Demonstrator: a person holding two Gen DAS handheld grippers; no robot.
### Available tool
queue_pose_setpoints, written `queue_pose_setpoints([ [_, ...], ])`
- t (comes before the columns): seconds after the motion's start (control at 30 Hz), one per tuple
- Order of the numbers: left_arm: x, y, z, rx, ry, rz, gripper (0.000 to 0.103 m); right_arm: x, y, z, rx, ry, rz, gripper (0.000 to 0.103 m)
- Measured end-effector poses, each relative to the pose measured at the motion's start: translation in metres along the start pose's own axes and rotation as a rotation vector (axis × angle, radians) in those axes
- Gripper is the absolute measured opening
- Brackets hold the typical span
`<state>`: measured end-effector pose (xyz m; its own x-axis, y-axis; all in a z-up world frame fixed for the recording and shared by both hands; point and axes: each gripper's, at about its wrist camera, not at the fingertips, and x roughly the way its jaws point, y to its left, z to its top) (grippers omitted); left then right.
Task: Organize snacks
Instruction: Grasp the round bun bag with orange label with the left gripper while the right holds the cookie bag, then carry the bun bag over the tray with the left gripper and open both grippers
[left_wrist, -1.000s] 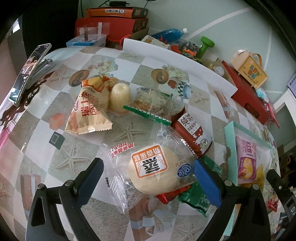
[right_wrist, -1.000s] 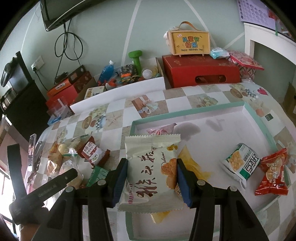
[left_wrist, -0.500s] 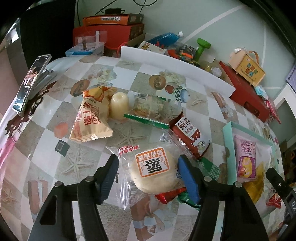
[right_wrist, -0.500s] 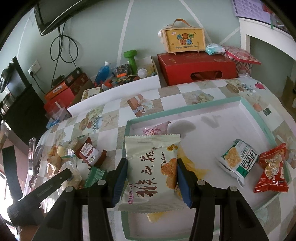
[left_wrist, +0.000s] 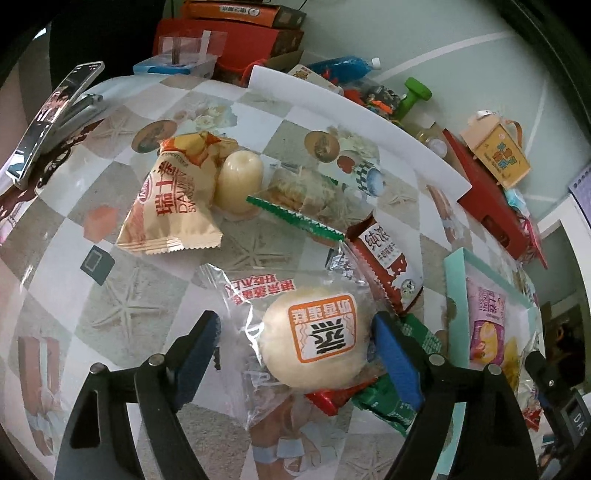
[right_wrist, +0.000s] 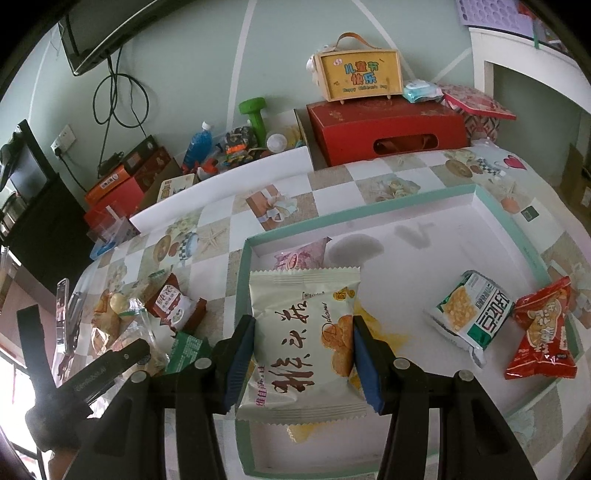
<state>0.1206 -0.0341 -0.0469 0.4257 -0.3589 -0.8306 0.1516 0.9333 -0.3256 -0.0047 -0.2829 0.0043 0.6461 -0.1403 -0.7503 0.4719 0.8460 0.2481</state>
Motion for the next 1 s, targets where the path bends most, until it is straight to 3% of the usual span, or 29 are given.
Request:
queue_pose_setpoints([
  [0.13, -0.005, -0.003, 0.002, 0.004, -0.010, -0.022, 0.068, 0.000, -0.002, 0.000, 0.006, 0.001, 0.000, 0.054],
  [0.3, -0.018, -0.002, 0.006, -0.003, -0.042, -0.035, 0.060, -0.001, -0.005, 0.001, 0.015, -0.003, 0.000, 0.054],
  [0.67, -0.061, -0.021, 0.014, 0.028, -0.156, -0.136, 0.059, -0.012, -0.036, 0.010, 0.098, -0.033, -0.010, 0.054],
  [0.83, -0.069, -0.054, 0.010, 0.110, -0.175, -0.228, 0.059, -0.023, -0.080, 0.015, 0.205, -0.060, -0.065, 0.054],
  [1.0, -0.059, -0.106, -0.003, 0.237, -0.133, -0.307, 0.059, -0.033, -0.119, 0.018, 0.294, -0.081, -0.108, 0.054],
])
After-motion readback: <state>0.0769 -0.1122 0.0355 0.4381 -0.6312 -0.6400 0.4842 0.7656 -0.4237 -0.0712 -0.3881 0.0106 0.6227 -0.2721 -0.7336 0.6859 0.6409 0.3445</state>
